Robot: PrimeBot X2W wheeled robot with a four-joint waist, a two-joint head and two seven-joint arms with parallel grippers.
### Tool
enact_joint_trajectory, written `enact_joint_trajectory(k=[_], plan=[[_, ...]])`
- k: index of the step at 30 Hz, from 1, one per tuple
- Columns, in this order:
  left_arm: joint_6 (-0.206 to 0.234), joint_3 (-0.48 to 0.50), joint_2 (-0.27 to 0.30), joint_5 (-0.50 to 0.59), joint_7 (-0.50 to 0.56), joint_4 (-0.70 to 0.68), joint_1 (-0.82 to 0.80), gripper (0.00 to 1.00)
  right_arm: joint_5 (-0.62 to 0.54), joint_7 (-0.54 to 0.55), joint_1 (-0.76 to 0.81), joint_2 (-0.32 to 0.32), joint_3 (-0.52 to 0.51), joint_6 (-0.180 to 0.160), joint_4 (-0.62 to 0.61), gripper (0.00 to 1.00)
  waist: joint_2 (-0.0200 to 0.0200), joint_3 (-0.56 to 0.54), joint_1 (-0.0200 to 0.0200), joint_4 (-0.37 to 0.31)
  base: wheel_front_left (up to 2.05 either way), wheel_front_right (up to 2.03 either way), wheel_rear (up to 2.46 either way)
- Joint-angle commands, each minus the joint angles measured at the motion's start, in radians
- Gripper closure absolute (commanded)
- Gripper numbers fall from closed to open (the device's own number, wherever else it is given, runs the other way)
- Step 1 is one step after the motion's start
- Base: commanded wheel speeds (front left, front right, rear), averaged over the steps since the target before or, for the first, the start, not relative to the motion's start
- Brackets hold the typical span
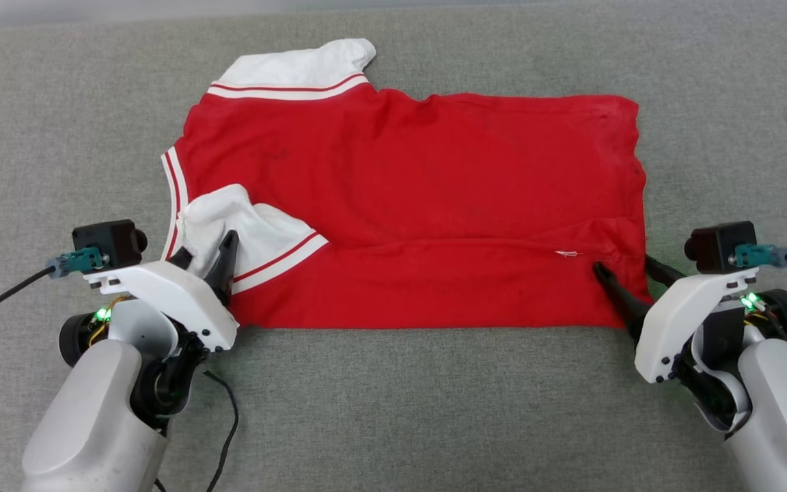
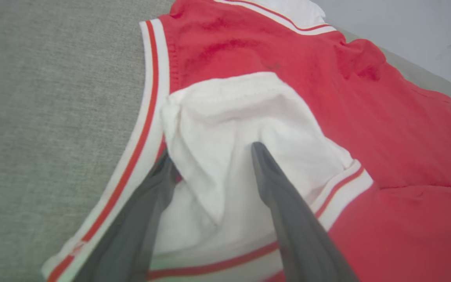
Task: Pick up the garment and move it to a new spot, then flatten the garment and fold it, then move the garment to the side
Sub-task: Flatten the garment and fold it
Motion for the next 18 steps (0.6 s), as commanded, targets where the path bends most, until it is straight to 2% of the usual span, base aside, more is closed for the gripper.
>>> enact_joint_trajectory(k=[1,7,11,14,18], plan=[[-0.015,0.003,-0.001,-0.006,-0.012,0.029,-0.012,0.0,0.012,-0.039,0.002,-0.006,0.012,-0.002,0.018,0.0,-0.0001,-0.012,-0.0001,-0.004,0.0,0.0,0.0],[-0.032,0.024,0.03,-0.014,-0.032,0.051,0.0,0.0,0.009,-0.227,0.033,-0.01,0.002,-0.001,-0.022,0.0,-0.0001,-0.062,-0.0001,-0.015,0.0,0.0,0.0],[-0.017,0.029,0.066,-0.01,-0.006,0.01,0.017,0.0,-0.023,-0.338,0.065,-0.002,-0.032,-0.001,-0.071,0.0,-0.0001,-0.102,-0.0001,-0.024,0.0,0.0,0.0],[-0.004,0.03,0.111,-0.013,0.047,-0.043,0.037,0.0,-0.061,-0.393,0.099,0.014,-0.073,-0.001,-0.126,0.0,-0.0001,-0.127,-0.0001,-0.033,0.0,0.0,0.0],[0.011,0.024,0.182,-0.033,0.177,-0.127,0.059,0.0,-0.113,-0.409,0.151,0.042,-0.129,-0.001,-0.208,0.0,-0.0001,-0.139,-0.0001,-0.045,0.0,0.0,0.0]])
